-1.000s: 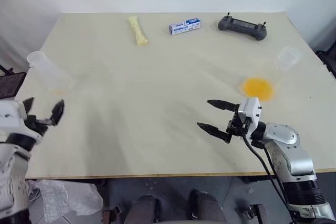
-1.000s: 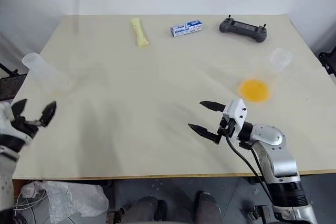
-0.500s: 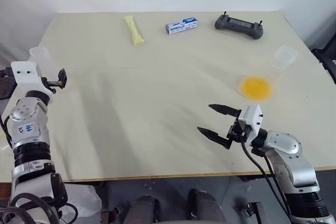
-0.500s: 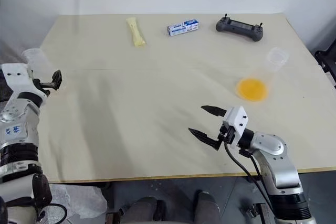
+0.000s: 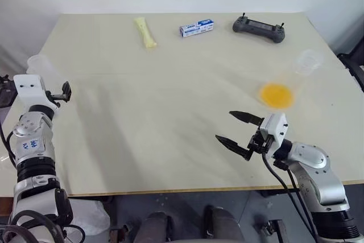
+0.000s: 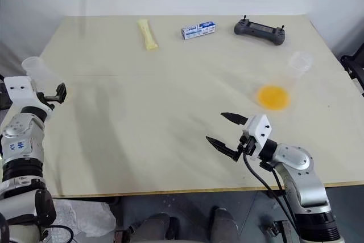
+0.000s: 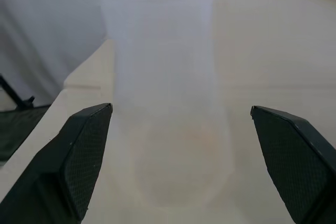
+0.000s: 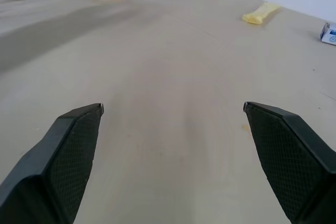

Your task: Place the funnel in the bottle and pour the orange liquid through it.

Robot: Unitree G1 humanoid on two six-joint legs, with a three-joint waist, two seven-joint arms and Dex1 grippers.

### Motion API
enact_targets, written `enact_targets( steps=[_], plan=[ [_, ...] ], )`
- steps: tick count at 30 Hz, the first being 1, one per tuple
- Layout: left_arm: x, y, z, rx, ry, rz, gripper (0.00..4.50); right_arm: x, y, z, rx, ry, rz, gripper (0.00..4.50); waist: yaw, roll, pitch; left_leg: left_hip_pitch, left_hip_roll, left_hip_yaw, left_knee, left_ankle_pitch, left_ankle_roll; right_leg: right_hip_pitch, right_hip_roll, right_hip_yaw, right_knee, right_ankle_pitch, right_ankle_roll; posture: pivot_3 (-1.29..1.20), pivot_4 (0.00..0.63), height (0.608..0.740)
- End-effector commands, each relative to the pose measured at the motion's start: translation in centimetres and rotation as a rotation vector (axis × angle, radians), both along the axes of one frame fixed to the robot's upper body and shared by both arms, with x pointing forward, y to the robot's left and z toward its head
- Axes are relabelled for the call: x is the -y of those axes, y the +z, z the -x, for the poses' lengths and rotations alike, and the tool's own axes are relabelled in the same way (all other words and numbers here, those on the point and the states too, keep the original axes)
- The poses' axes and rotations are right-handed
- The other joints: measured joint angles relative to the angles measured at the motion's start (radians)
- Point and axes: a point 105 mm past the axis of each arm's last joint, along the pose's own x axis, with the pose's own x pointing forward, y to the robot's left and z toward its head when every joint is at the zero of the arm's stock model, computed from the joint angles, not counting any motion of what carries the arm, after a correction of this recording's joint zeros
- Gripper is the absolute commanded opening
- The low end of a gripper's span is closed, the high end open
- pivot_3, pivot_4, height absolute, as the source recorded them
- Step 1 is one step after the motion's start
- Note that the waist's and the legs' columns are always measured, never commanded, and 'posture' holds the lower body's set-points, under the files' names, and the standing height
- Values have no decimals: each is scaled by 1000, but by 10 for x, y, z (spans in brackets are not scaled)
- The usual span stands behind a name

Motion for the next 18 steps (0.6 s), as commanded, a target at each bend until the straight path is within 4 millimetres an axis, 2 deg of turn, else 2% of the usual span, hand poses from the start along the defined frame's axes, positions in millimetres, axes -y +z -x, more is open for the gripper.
enact_targets(
  steps=[1,18],
  plan=[
    [-13,29,7,82,39,-37,4500,2,14,-1,56,3,10,4481,2,0,0,0,0,0,0,0,0,0,0,0,0,0,0,0,150,740],
    [-4,48,-21,112,23,-19,4500,5,21,-3,75,-9,16,4481,1,-1,0,0,-1,0,0,0,0,0,0,-1,1,0,0,0,150,740]
  ],
)
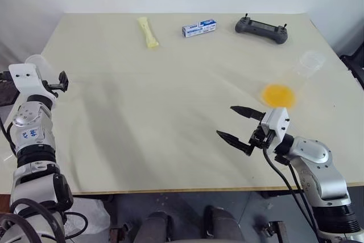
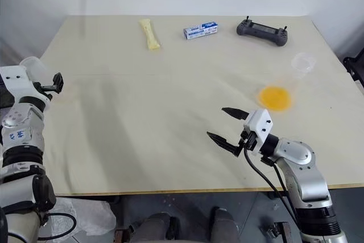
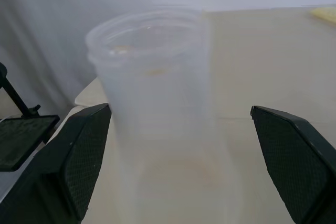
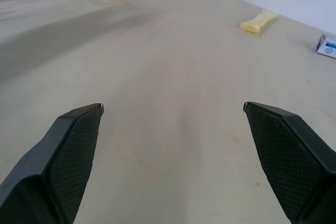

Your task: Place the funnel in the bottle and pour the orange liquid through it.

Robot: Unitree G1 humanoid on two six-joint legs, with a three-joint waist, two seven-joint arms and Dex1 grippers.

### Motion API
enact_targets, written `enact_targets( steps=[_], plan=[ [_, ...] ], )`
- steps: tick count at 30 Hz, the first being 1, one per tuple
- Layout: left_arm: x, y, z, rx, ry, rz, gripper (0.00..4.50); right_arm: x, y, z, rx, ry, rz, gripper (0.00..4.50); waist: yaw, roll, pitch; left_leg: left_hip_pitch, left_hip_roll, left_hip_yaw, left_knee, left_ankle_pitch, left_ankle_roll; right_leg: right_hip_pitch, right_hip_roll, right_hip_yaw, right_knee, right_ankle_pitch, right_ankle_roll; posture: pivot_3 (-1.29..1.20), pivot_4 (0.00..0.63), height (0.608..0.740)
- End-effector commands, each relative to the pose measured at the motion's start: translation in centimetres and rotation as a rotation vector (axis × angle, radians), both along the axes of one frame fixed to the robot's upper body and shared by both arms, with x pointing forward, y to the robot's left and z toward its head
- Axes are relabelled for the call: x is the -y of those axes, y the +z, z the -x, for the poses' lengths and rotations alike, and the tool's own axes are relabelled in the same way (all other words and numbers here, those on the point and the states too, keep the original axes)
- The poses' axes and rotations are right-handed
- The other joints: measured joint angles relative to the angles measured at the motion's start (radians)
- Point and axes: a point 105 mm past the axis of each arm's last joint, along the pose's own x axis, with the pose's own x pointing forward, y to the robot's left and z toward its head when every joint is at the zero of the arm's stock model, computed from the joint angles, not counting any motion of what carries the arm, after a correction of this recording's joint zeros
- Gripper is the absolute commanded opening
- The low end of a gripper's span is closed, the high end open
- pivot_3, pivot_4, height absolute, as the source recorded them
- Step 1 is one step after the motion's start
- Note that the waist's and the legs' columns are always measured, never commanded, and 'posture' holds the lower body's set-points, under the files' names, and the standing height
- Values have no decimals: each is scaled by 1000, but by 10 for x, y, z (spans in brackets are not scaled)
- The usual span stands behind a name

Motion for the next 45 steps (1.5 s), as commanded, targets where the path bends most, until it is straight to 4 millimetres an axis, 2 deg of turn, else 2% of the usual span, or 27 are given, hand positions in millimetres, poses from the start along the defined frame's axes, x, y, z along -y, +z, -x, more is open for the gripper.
enact_targets(
  steps=[1,6,9,14,18,19,23,27,30,34,35,38,45],
  plan=[
    [-4,22,0,53,15,-44,4500,4,12,4,48,-9,0,4481,0,0,0,0,0,0,0,0,0,0,0,0,0,0,0,0,150,740],
    [0,25,-5,67,2,-33,4500,5,13,5,52,-20,1,4481,0,0,0,0,0,0,0,0,0,0,0,0,0,0,0,0,150,740],
    [-2,24,-6,62,6,-7,3970,6,13,6,54,-25,2,4500,0,0,0,0,0,0,0,0,0,0,0,0,0,0,0,0,150,740],
    [-2,27,-5,71,-7,-10,2417,8,15,6,62,-36,4,4500,1,0,0,0,0,0,0,0,0,0,0,0,0,0,0,0,150,740],
    [3,32,-7,78,-50,-26,2339,10,17,5,68,-44,5,4500,1,-1,0,0,0,0,0,0,0,0,0,0,1,0,0,0,150,740],
    [11,37,-9,92,-92,-38,2339,11,18,4,72,-46,5,4500,1,-1,0,0,0,0,0,0,0,0,0,0,1,0,0,0,150,740],
    [66,55,-19,119,-383,-117,2339,13,22,2,82,-50,5,4500,2,-2,1,-1,0,-1,1,0,0,0,0,-1,1,0,0,0,150,740],
    [142,63,-17,123,-738,-176,2339,19,26,1,97,-55,16,4500,2,-2,1,-2,-1,-1,2,0,1,0,0,-1,0,0,1,0,150,740],
    [191,62,-10,128,-949,-211,2339,24,28,1,101,-53,23,4500,0,-2,1,-2,-1,-1,2,0,1,0,0,-1,0,0,1,0,150,740],
    [248,48,6,65,-1236,-210,2339,29,28,5,98,-34,43,4500,-2,-2,1,-2,1,0,2,0,0,0,2,0,-1,0,1,0,150,740],
    [256,47,9,60,-1280,-204,2339,30,28,6,98,-33,47,4500,-2,-2,1,-2,1,1,2,0,0,0,2,0,-1,0,1,0,150,740],
    [297,33,24,-13,-1500,-195,2339,35,27,11,108,-56,56,4500,0,-2,1,-2,1,1,2,0,0,0,2,0,-1,0,1,0,150,740],
    [329,16,34,-119,-1665,-250,2339,39,24,26,109,-127,40,4500,5,-2,1,-2,1,1,2,0,1,0,2,1,-1,0,1,0,150,740]
  ],
)
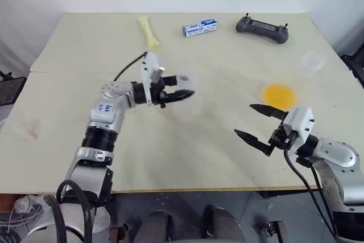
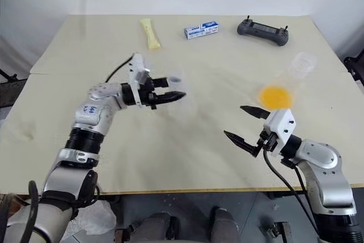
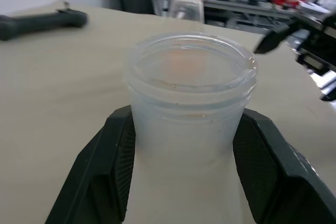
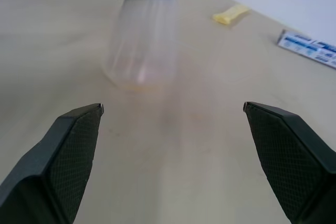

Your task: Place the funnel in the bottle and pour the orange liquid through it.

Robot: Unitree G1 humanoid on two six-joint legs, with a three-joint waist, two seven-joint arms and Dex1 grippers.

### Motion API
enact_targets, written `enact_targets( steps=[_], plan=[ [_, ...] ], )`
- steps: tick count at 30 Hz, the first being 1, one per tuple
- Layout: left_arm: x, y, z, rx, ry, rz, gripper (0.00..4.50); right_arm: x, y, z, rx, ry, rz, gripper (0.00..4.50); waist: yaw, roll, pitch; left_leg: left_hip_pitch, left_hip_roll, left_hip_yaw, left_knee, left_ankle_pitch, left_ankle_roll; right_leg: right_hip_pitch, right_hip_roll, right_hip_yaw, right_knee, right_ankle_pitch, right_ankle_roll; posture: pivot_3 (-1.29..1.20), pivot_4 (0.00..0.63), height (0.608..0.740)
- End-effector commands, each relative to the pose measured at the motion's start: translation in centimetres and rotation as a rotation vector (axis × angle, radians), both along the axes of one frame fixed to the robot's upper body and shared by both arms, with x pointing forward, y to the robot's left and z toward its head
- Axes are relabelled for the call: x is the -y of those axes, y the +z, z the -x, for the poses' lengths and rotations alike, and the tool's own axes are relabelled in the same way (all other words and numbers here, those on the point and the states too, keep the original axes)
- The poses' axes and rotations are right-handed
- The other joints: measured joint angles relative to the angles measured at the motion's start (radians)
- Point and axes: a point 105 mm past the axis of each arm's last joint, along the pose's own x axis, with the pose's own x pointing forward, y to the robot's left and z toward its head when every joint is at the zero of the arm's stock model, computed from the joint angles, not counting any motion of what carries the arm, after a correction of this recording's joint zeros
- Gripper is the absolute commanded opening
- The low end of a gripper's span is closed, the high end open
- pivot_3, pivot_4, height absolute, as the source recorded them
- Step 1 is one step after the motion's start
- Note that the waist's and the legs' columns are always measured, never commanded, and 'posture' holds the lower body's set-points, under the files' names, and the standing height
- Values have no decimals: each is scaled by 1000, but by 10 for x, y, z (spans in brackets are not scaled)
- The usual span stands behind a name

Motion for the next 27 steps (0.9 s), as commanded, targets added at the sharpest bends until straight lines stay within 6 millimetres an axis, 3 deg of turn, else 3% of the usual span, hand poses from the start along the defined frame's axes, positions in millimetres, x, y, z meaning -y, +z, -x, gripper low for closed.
enact_targets(
  steps=[1,12,17,19,27],
  plan=[
    [12,10,3,48,-61,-26,2339,0,12,12,63,-24,-14,4500,0,0,0,0,0,0,0,0,0,0,0,0,0,0,0,0,150,740],
    [25,-6,-4,88,-59,-87,2339,-2,11,22,68,-76,-41,4500,0,0,0,0,0,1,0,0,0,0,0,1,0,0,0,0,150,740],
    [25,-7,-3,92,-59,-75,4000,-4,14,25,55,-61,-60,4500,1,0,0,0,0,1,0,0,0,0,0,1,0,0,0,0,150,740],
    [25,-10,0,94,-61,-73,4443,-5,16,26,38,-47,-76,4500,0,0,0,0,0,1,0,0,0,0,0,1,0,0,0,0,150,740],
    [17,-15,7,75,-45,-48,4443,-5,18,24,37,-39,-71,4500,1,0,0,0,0,0,0,0,0,0,0,1,0,0,0,0,150,740]
  ],
)
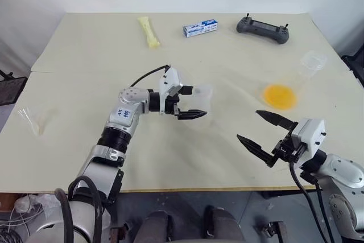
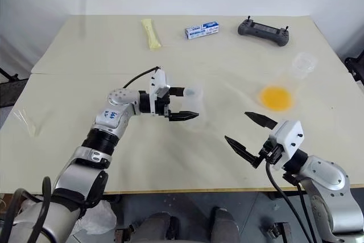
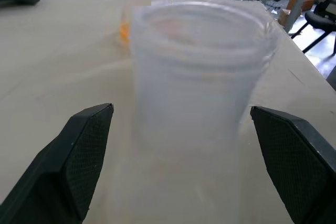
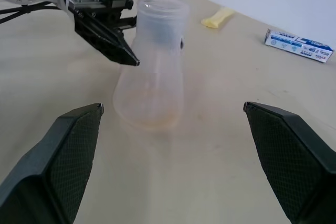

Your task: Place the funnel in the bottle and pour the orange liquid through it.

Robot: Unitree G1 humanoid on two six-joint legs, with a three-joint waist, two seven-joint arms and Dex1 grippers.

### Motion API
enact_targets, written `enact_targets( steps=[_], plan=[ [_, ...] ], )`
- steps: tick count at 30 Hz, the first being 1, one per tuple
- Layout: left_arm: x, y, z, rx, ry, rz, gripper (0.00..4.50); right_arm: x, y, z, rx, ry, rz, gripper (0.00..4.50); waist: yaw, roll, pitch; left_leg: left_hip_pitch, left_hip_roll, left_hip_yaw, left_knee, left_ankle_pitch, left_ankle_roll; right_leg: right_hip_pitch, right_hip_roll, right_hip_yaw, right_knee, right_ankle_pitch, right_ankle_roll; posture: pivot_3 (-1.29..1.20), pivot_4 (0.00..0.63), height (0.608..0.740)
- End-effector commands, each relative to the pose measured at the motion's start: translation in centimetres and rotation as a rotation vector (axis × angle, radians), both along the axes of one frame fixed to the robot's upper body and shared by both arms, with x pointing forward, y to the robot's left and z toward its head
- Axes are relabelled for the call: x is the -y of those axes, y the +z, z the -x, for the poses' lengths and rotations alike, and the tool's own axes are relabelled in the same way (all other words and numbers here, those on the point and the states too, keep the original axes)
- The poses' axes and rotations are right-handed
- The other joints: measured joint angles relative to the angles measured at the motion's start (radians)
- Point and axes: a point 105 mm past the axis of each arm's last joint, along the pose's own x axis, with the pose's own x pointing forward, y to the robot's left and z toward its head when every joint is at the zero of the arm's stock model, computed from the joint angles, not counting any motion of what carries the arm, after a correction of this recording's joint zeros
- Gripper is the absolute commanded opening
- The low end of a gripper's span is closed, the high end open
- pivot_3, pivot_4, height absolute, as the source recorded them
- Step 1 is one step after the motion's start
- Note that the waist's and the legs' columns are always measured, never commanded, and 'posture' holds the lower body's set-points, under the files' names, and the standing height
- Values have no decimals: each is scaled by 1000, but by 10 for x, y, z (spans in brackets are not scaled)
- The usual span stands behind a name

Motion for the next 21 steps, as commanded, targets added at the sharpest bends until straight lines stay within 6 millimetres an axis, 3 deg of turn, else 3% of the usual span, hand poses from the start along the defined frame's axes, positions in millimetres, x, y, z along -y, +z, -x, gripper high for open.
enact_targets(
  steps=[1,10,17,21],
  plan=[
    [-4,16,4,50,7,28,4443,2,15,3,52,5,14,4500,0,0,0,0,0,0,0,0,0,0,0,0,0,0,0,0,150,740],
    [-55,26,18,5,124,24,4443,6,11,5,-17,64,49,4500,-4,0,0,0,1,-1,0,0,0,0,0,0,0,0,0,0,150,740],
    [-122,35,31,29,399,57,4443,8,10,2,-51,111,68,4500,-3,0,0,1,1,-2,0,0,0,0,0,1,0,0,0,0,150,740],
    [-184,31,48,59,656,52,4443,6,8,-1,-79,139,64,4500,-5,0,0,1,1,-2,0,0,-1,0,0,2,0,0,0,0,150,740]
  ],
)
